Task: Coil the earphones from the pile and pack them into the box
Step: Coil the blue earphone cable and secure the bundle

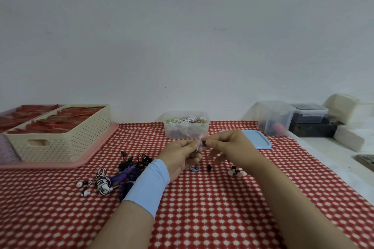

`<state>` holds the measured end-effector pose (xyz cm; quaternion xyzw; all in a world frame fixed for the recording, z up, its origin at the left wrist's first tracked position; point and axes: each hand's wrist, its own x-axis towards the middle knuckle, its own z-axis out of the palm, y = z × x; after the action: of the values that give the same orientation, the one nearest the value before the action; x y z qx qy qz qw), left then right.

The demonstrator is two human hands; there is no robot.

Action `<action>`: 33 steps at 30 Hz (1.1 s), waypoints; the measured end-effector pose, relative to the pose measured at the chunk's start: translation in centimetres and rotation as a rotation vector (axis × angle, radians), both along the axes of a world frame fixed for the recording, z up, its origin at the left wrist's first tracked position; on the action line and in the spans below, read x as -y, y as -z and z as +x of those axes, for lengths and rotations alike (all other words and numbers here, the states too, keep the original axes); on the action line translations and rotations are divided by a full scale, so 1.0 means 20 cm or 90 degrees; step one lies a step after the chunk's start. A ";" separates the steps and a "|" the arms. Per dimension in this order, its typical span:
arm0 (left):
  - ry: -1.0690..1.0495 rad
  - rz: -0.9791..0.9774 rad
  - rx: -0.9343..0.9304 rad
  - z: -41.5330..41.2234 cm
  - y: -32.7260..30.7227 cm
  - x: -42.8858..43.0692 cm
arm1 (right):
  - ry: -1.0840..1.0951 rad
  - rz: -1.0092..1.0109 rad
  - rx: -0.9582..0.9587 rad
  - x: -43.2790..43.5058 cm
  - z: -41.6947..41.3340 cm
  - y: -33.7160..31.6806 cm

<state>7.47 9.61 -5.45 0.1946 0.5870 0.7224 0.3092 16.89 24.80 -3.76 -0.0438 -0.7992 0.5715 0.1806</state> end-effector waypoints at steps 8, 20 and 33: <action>0.064 -0.028 -0.013 0.01 -0.02 0.03 | -0.050 -0.080 0.059 -0.01 0.03 -0.01; 0.122 -0.013 0.022 0.02 -0.01 0.03 | -0.100 -0.106 0.117 -0.03 0.03 -0.01; -0.015 0.022 -0.009 0.03 -0.01 -0.02 | 0.010 -0.076 -0.002 0.01 0.02 -0.02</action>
<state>8.03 10.10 -5.31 0.1982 0.5785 0.7348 0.2935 17.33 24.63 -3.30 -0.0596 -0.7632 0.6166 0.1836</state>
